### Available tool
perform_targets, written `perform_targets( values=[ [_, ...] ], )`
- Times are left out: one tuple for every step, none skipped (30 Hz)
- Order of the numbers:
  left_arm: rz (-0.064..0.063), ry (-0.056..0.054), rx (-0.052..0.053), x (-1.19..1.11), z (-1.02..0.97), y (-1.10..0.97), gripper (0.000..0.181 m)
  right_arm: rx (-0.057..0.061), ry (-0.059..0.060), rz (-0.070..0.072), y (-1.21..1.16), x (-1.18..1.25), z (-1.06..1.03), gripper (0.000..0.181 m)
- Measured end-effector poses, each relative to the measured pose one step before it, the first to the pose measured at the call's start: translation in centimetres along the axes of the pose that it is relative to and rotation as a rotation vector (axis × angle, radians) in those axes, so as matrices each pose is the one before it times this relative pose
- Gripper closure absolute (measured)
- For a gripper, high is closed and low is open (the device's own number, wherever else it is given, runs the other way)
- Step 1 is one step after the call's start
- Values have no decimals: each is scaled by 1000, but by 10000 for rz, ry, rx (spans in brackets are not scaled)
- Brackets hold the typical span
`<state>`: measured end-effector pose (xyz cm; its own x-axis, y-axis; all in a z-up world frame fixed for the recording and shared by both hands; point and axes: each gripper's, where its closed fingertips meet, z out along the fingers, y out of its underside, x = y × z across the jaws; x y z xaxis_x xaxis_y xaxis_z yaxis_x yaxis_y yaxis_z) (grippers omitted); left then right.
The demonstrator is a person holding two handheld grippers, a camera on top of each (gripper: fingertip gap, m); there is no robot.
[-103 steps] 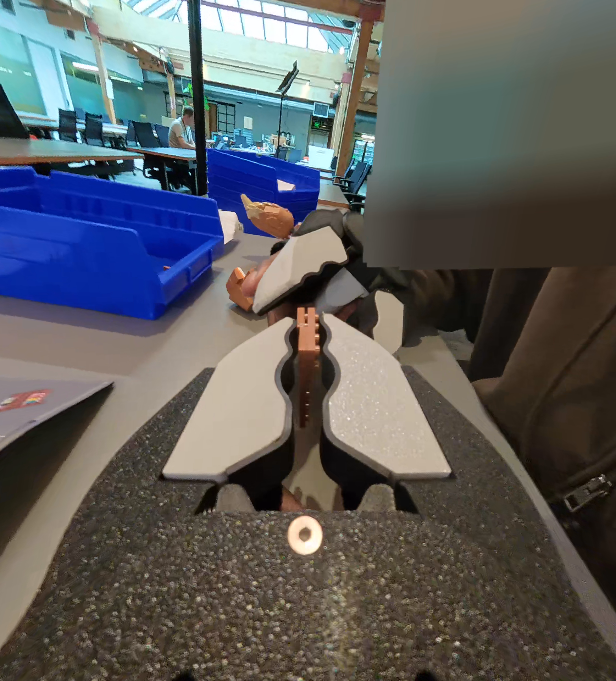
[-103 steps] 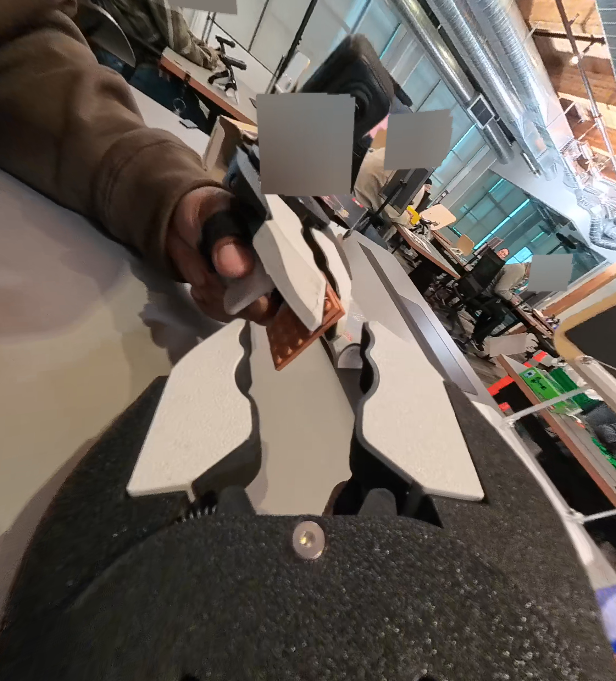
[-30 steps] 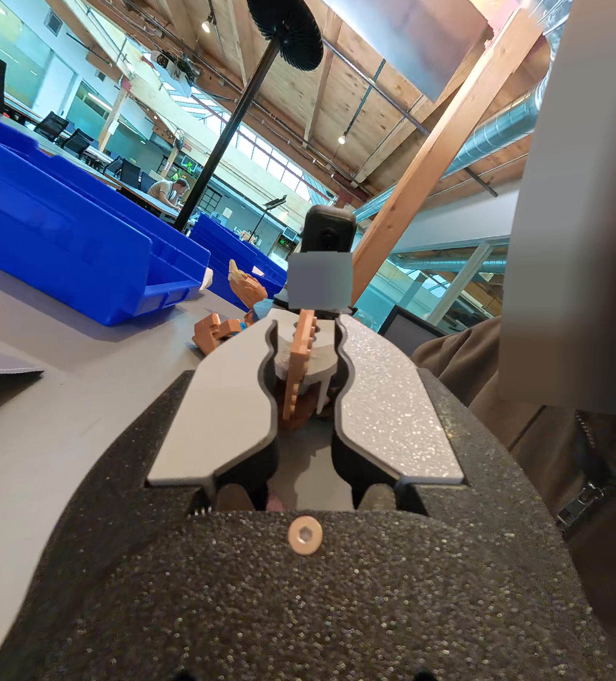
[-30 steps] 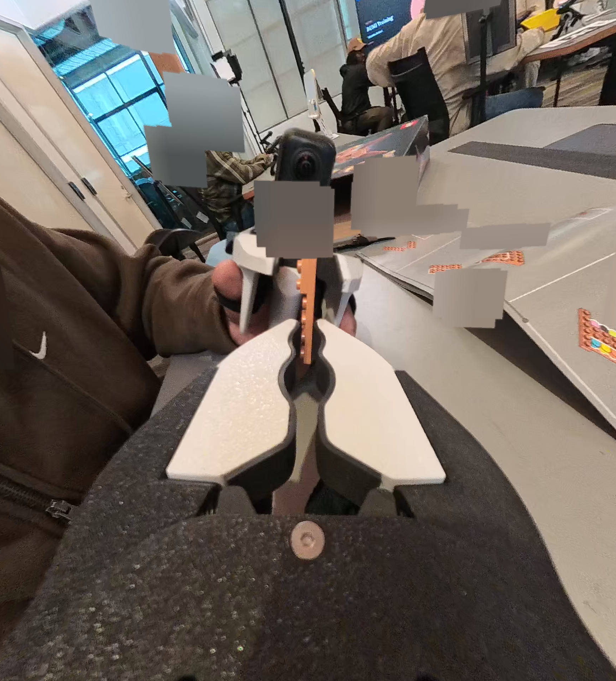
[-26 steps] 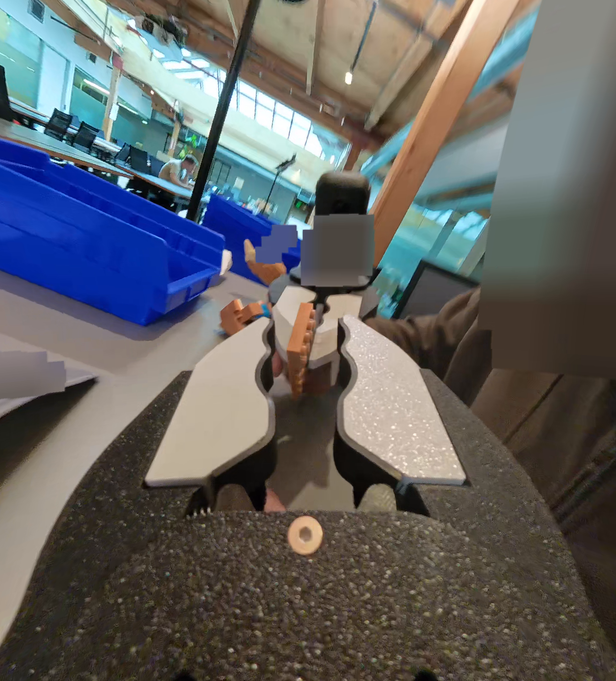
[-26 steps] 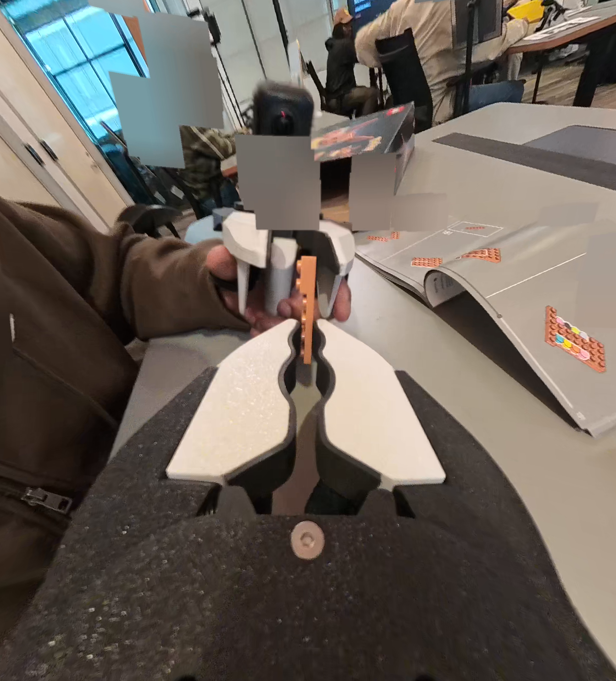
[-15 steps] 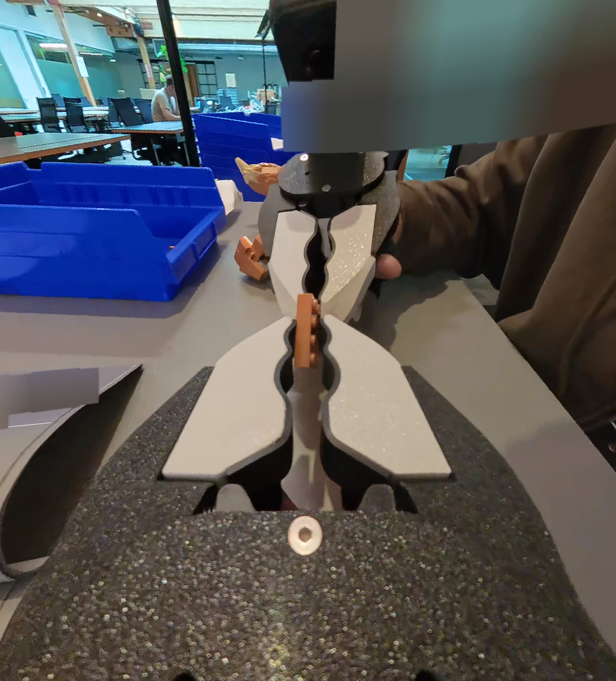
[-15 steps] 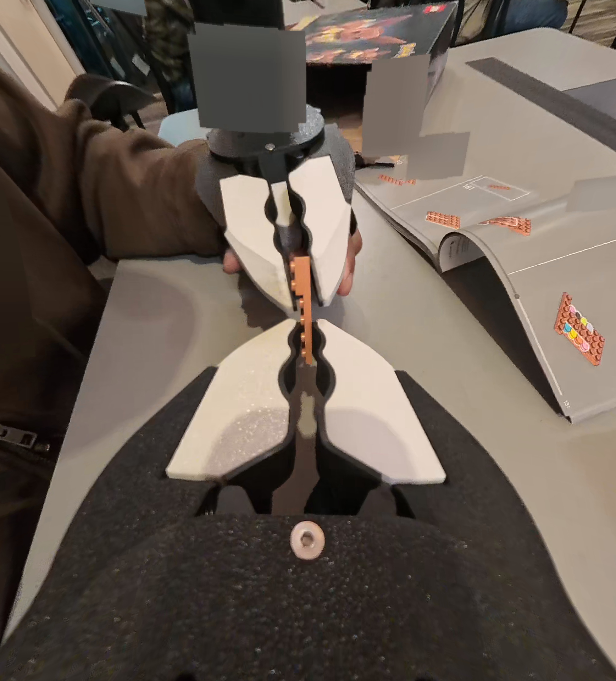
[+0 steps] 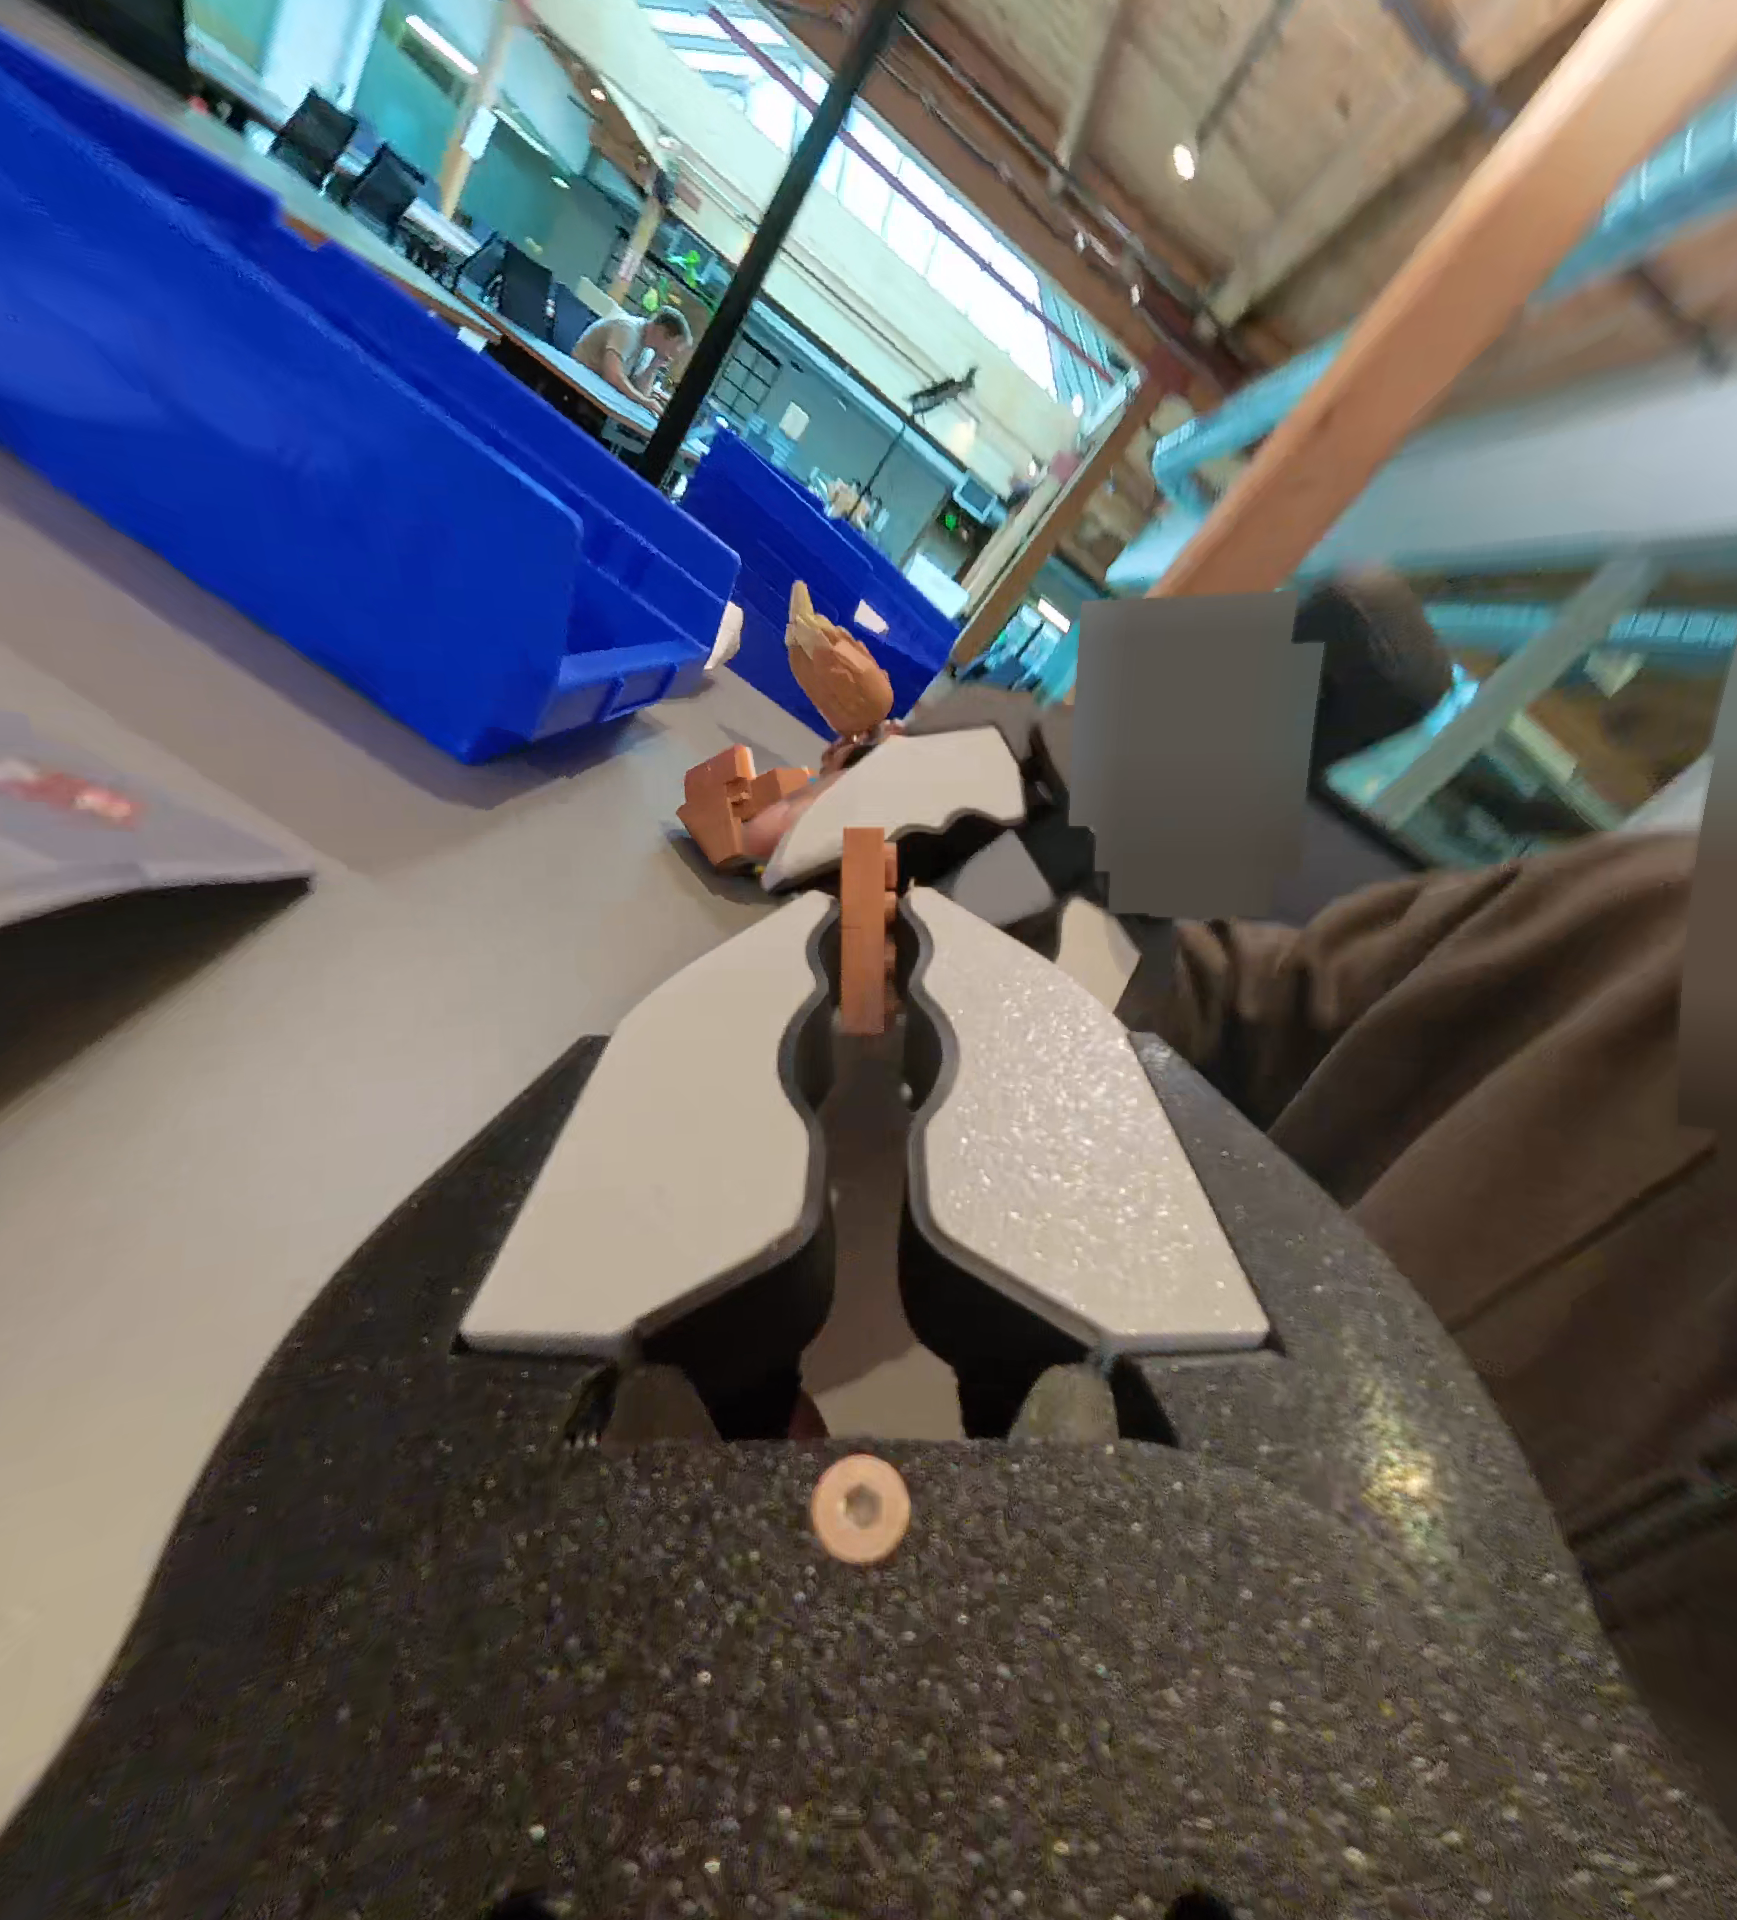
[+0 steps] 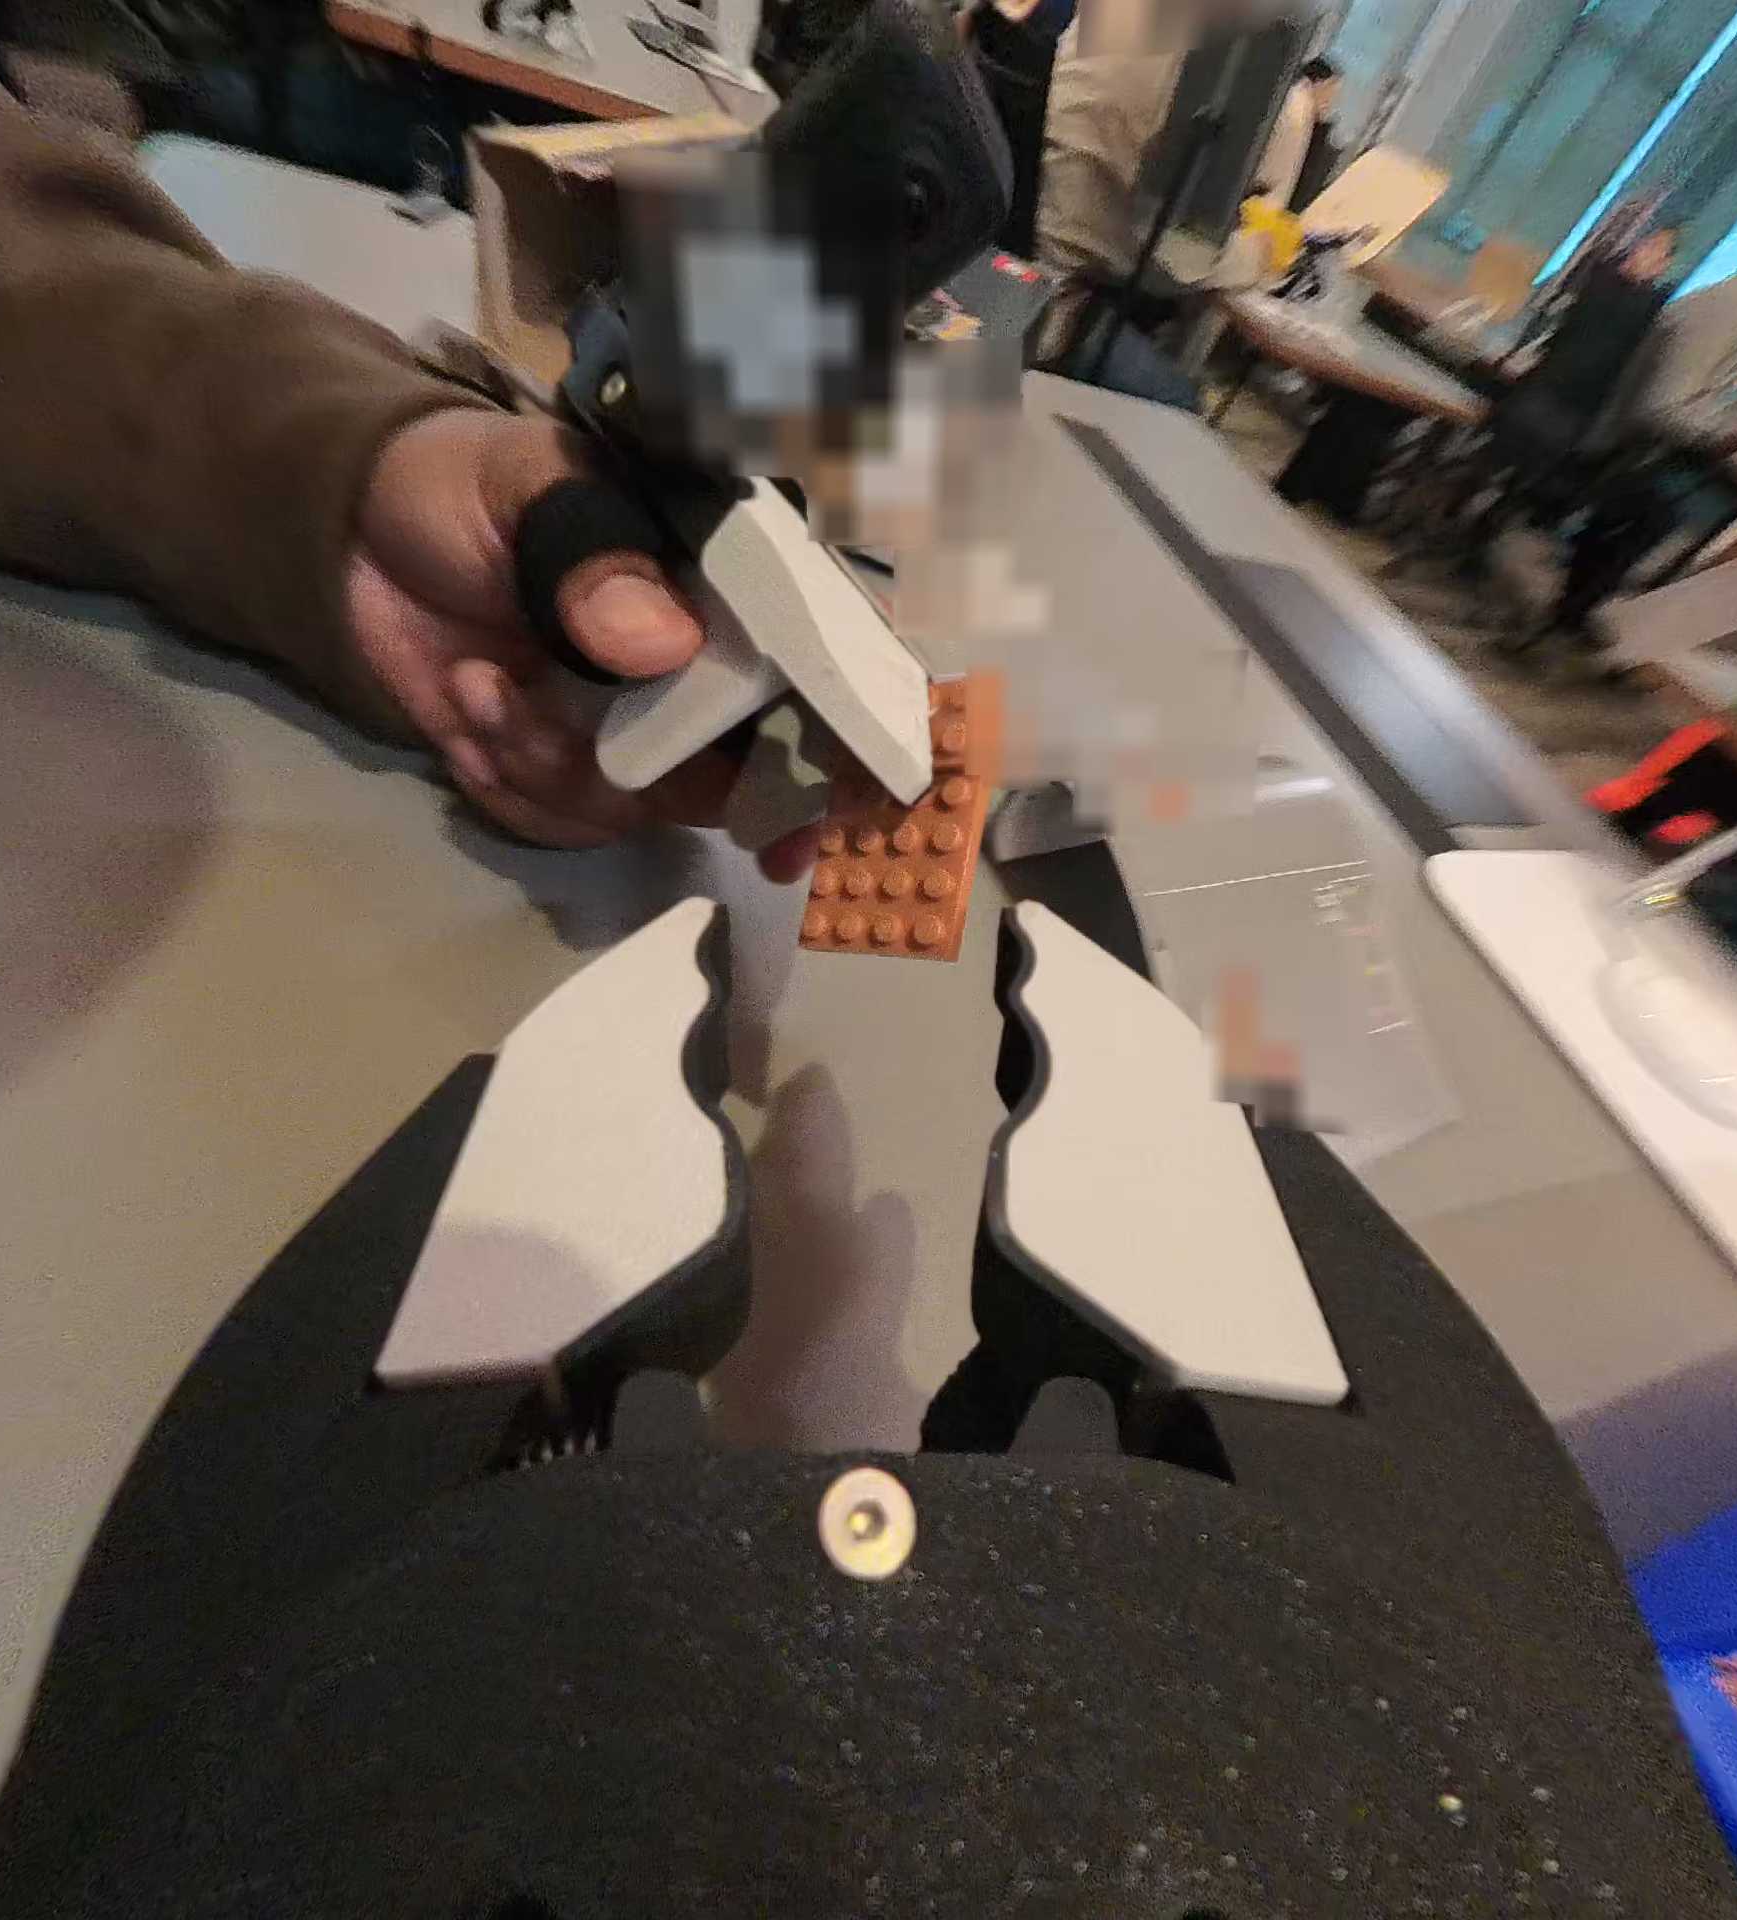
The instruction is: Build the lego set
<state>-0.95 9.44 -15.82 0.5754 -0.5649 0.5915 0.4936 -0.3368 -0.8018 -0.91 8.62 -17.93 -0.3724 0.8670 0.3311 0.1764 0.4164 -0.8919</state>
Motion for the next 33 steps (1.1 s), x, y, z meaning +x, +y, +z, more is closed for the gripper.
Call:
perform_targets(
  values=[
    [-543, 2, 181, -106, -20, -111, 172, -58, 432, -547, 22, 223, 110, 131],
    [-350, -31, 230, -60, -65, -213, 172, -58, 385, -439, -2, 160, 130, 130],
    [-250, -50, 150, -76, -73, -107, 172, -79, 315, -310, -5, 86, 152, 130],
    [-204, -61, 84, -116, -53, -37, 172, -92, 222, -204, 21, 12, 170, 129],
    [-145, 1, 86, -22, -53, -73, 172, -92, 151, -135, 23, -17, 162, 129],
    [-119, 60, 44, 57, -11, -29, 173, -119, 105, -73, 99, -17, 160, 130],
    [-146, 78, -106, 50, 72, 178, 172, -92, 44, -4, 101, -37, 124, 131],
    [-103, 59, -104, 26, 114, 186, 172, -24, 62, 89, 58, 57, 51, 136],
    [17, 3, -39, -21, 87, 90, 173, 5, 75, 168, 43, 161, -12, 142],
    [60, 4, 21, -2, 50, -57, 173, -18, -46, 211, 65, 73, -20, 144],
    [69, 34, -49, 22, 52, 20, 172, -58, -113, 256, 97, -9, 11, 144],
    [107, -126, -63, -196, 24, 8, 172, -58, -96, 315, 92, 17, -2, 144],
    [149, -187, -63, -280, -42, -50, 169, -63, -59, 373, 117, 86, -6, 144],
    [185, -212, -16, -332, -116, -178, 159, -81, -58, 390, 140, 137, -22, 144],
    [183, -212, -31, -358, -181, -187, 151, -66, -60, 369, 135, 154, -38, 144],
    [101, -177, -44, -361, -199, -166, 148, -46, -13, 325, 113, 215, -54, 144],
    [-18, -58, -21, -232, -185, -153, 148, -47, 30, 245, 100, 246, -36, 145],
    [-147, 4, -3, -157, -122, -114, 148, -42, 39, 150, 90, 208, -24, 145],
    [-215, 48, 6, -83, -47, -48, 148, -20, 31, 81, 59, 119, -23, 145],
    [-207, 69, -18, -24, 31, 34, 149, -16, 14, 43, 40, 25, -3, 145],
    [-147, 92, -52, 72, 78, 119, 149, -36, -4, 12, 50, -63, 17, 145],
    [-82, 72, -89, 100, 101, 175, 149, -34, -13, -7, 34, -119, 38, 144],
    [-28, 57, -141, 135, 129, 260, 149, -11, -12, -6, -14, -147, 22, 144],
    [14, 44, -160, 127, 115, 281, 152, -10, -23, -6, -15, -180, 37, 144],
    [60, 42, -128, 140, 82, 241, 160, -4, -73, -33, -15, -260, 52, 144],
    [90, 55, -70, 166, 7, 131, 170, 1, -65, -87, -4, -250, 39, 144],
    [66, 71, -42, 153, -67, 36, 171, -13, -39, -173, 44, -155, 31, 144],
    [32, 41, -163, 63, -92, 131, 171, -20, -162, -231, 92, -237, 9, 144],
    [6, 87, -221, 78, -159, 126, 172, 16, -348, -216, 68, -386, 3, 143],
    [-56, 33, -283, -23, -221, 142, 173, 110, -451, -185, -27, -476, -23, 136],
    [-152, 58, -472, -42, -252, 354, 173, 181, -485, -153, -93, -472, -63, 129],
    [-183, 221, -578, 152, -273, 503, 173, 206, -496, -108, -130, -455, -72, 124],
    [-226, 161, -499, 73, -344, 464, 173, 204, -458, -83, -132, -403, -27, 118]
  ],
)
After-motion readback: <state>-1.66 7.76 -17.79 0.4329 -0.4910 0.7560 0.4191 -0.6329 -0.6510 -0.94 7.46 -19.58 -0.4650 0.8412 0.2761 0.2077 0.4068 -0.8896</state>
